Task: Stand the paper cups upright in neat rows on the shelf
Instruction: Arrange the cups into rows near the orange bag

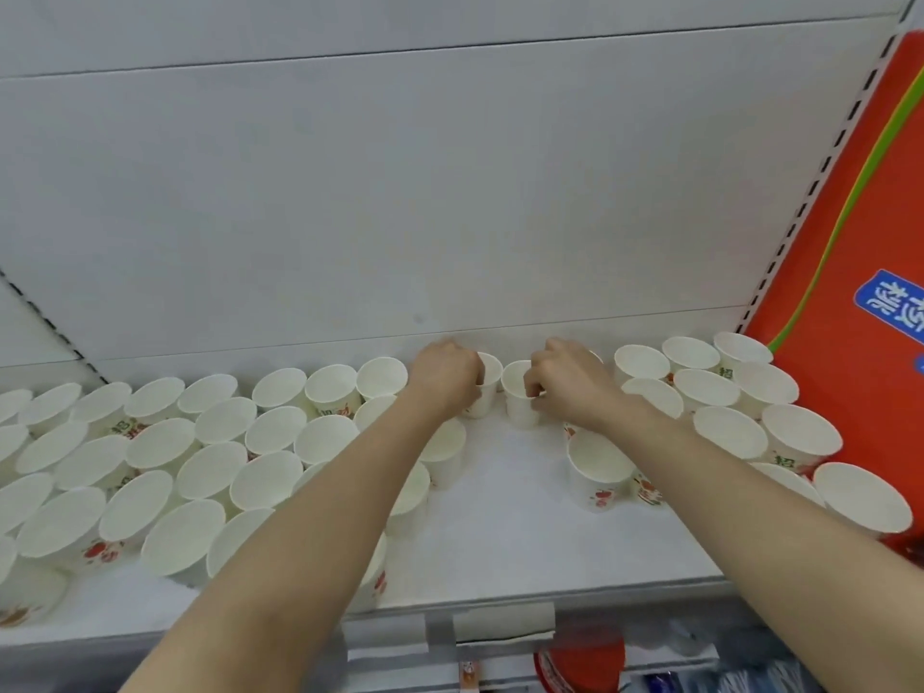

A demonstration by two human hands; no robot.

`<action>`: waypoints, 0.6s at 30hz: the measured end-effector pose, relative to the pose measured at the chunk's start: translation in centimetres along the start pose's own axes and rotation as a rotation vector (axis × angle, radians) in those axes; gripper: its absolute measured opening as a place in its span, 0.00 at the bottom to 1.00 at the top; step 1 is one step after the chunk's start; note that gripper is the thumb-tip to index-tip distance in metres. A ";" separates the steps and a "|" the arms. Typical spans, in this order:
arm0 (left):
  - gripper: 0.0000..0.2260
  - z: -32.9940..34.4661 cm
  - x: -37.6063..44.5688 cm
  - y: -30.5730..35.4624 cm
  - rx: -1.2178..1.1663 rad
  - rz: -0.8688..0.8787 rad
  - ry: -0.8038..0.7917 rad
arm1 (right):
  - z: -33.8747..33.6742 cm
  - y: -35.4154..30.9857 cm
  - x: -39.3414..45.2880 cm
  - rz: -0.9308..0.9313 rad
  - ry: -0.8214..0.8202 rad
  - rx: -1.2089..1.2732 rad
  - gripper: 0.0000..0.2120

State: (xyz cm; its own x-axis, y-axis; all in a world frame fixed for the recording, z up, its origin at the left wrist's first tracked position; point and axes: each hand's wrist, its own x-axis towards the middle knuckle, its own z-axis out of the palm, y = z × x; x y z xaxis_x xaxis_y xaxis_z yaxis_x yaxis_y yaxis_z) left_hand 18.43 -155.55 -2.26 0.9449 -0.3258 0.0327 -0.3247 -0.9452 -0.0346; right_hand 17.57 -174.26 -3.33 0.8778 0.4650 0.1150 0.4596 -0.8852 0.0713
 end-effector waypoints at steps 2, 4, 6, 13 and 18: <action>0.05 0.6 0.2 -0.4 -0.019 0.020 0.014 | 0.4 -0.2 0.5 0.010 0.012 0.013 0.01; 0.06 0.9 0.4 -0.8 -0.059 0.048 0.026 | 0.6 -0.6 1.0 0.016 0.008 0.002 0.03; 0.10 0.6 0.2 -1.4 -0.127 0.071 0.036 | 0.6 -1.1 1.3 0.021 0.038 0.000 0.06; 0.08 -1.7 -2.7 -4.9 -0.243 0.025 0.145 | 1.2 -1.4 1.0 0.005 0.045 -0.044 0.05; 0.06 -1.8 -4.4 -6.5 -0.259 -0.037 0.125 | 0.5 -2.4 -0.1 0.049 0.259 0.118 0.13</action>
State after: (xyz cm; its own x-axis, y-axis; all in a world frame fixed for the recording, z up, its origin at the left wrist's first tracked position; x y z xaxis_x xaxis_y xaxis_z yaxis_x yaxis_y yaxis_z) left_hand 16.29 -148.02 -0.36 0.9489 -0.2760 0.1529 -0.3053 -0.9254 0.2247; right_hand 16.46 -172.13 -3.98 0.8424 0.3954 0.3661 0.4434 -0.8947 -0.0542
